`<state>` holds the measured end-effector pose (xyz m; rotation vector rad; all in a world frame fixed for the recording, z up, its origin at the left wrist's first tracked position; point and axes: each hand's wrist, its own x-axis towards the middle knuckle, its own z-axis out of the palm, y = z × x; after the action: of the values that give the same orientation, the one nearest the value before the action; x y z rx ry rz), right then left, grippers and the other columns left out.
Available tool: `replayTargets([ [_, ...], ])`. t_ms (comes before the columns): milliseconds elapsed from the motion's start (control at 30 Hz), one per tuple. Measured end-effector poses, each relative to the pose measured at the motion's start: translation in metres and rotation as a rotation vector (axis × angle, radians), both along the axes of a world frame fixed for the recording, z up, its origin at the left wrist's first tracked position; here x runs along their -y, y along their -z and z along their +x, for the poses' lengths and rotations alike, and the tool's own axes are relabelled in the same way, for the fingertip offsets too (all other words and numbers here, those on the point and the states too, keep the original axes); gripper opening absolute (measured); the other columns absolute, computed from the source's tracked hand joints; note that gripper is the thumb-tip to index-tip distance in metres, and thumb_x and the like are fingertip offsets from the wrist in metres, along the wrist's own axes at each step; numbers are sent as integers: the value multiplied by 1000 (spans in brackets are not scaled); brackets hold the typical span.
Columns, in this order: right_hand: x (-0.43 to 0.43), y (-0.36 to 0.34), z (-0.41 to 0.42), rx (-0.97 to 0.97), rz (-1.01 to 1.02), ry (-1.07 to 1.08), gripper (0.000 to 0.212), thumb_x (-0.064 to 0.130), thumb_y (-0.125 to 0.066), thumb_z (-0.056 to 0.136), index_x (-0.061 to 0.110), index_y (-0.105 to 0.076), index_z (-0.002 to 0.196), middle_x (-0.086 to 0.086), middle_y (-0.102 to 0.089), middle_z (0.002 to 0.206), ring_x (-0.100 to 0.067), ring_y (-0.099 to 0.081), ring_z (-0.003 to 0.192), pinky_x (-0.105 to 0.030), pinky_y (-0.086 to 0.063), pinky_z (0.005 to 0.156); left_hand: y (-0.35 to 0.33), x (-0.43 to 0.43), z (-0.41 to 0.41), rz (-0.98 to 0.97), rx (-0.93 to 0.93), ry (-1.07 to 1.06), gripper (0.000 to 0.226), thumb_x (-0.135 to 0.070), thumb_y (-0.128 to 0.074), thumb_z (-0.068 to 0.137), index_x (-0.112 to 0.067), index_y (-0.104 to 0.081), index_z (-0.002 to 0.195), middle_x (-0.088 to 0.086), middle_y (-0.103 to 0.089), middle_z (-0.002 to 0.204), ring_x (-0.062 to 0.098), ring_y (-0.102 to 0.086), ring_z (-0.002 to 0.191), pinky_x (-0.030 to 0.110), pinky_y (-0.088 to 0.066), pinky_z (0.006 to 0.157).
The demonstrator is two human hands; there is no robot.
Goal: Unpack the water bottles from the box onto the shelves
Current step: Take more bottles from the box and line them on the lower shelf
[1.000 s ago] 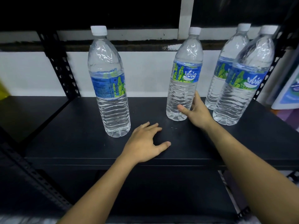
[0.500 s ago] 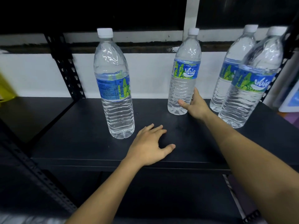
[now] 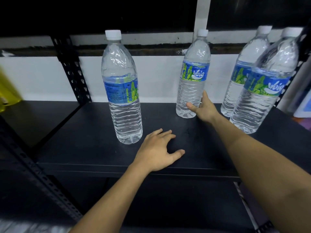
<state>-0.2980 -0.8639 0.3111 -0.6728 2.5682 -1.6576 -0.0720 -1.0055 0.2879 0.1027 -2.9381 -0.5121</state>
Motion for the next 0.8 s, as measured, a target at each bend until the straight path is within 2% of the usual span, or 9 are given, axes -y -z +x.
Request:
replayTargets([
  [167,3,-1,24,6,20,132,63,35,-77,91,18,-46,143,2,-67,129,-20,-61,122,-34,-46,104,1,0,1,21,-27,-3,72,-70,-55,89,-31,-48,149,-16,-37,161,9,-21,153,33,-19,125],
  [233,2,3,46,32,-43,196,62,30,-78,90,12,-47,141,7,-65,120,-16,-60,118,-33,-46,104,1,0,4,45,-69,-21,68,-66,-58,90,-30,-50,147,-12,-46,156,10,-30,150,32,-25,122],
  [300,3,12,70,51,-129,217,64,28,-80,88,13,-51,142,5,-66,127,-17,-62,118,-36,-48,106,1,1,8,115,-138,-48,61,-57,-62,91,-29,-53,145,-10,-56,147,10,-42,142,32,-35,117],
  [367,6,20,97,49,-173,195,63,30,-81,86,17,-54,142,1,-64,136,-18,-63,120,-38,-50,107,1,0,16,238,-289,-60,50,-44,-67,91,-28,-60,138,-12,-64,134,7,-54,130,30,-43,110],
  [433,11,22,122,45,-194,145,53,30,-80,88,19,-59,136,5,-64,134,-15,-65,115,-32,-52,99,1,0,25,335,-550,-91,37,-28,-71,88,-23,-69,125,-13,-70,119,5,-62,116,27,-48,101],
  [500,21,21,143,77,-235,72,39,28,-79,89,23,-65,125,9,-67,128,-11,-68,109,-22,-51,88,5,6,35,328,-771,-155,31,-18,-73,84,-19,-72,115,-16,-70,111,6,-63,108,28,-51,95],
  [567,36,18,161,123,-304,-25,31,25,-78,90,22,-67,120,5,-70,125,-5,-70,102,-18,-54,86,10,14,44,319,-843,-219,34,-18,-73,83,-18,-69,116,-16,-67,112,8,-59,108,33,-53,93],
  [700,73,15,181,200,-397,-159,22,28,-71,96,22,-69,117,2,-73,118,-8,-70,107,-44,-55,103,11,31,56,332,-862,-322,50,-18,-76,81,-17,-57,127,-9,-57,120,15,-53,111,35,-48,95],
  [800,93,13,194,150,-410,-202,26,43,-66,95,29,-68,116,7,-74,115,-8,-71,108,-41,-57,100,6,48,57,437,-850,-416,59,-27,-78,82,-18,-50,133,-8,-48,124,16,-53,112,43,-51,95],
])
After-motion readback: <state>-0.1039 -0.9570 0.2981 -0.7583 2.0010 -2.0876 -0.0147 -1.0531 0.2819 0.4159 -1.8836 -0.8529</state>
